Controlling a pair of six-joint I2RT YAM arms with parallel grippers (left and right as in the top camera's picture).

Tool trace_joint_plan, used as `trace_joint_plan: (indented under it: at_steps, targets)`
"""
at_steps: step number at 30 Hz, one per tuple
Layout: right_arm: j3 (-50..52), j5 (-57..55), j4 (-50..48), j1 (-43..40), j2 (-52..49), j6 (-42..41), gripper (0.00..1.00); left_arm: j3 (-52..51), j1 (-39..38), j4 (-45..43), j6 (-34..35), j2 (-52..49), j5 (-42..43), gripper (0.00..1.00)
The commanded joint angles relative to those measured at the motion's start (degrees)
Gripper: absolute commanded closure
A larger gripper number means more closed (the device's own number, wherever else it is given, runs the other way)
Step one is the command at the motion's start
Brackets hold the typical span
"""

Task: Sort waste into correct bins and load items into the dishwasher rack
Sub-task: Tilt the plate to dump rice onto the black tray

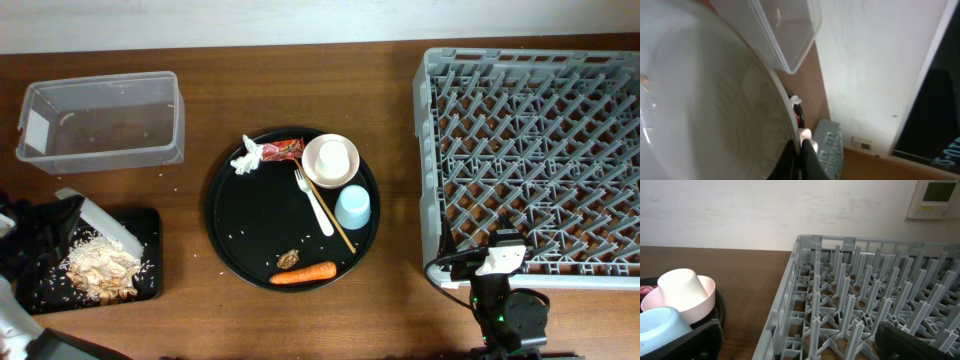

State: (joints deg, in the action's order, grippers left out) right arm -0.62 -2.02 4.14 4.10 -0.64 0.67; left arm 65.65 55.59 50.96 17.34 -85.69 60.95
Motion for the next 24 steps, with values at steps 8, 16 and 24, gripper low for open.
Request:
trace_joint_plan:
  at_steps: [8, 16, 24]
  targets:
    - [0.3, 0.1, 0.4, -0.4, 0.4, 0.4, 0.01, 0.0, 2.3, 2.1, -9.8, 1.3, 11.1, 1.0]
    - [0.3, 0.1, 0.4, -0.4, 0.5, 0.4, 0.01, 0.0, 2.3, 4.8, -9.3, 1.3, 13.5, 1.0]
    - [0.3, 0.1, 0.4, -0.4, 0.4, 0.4, 0.01, 0.1, 2.4, 7.3, -11.6, 3.7, 9.8, 1.0]
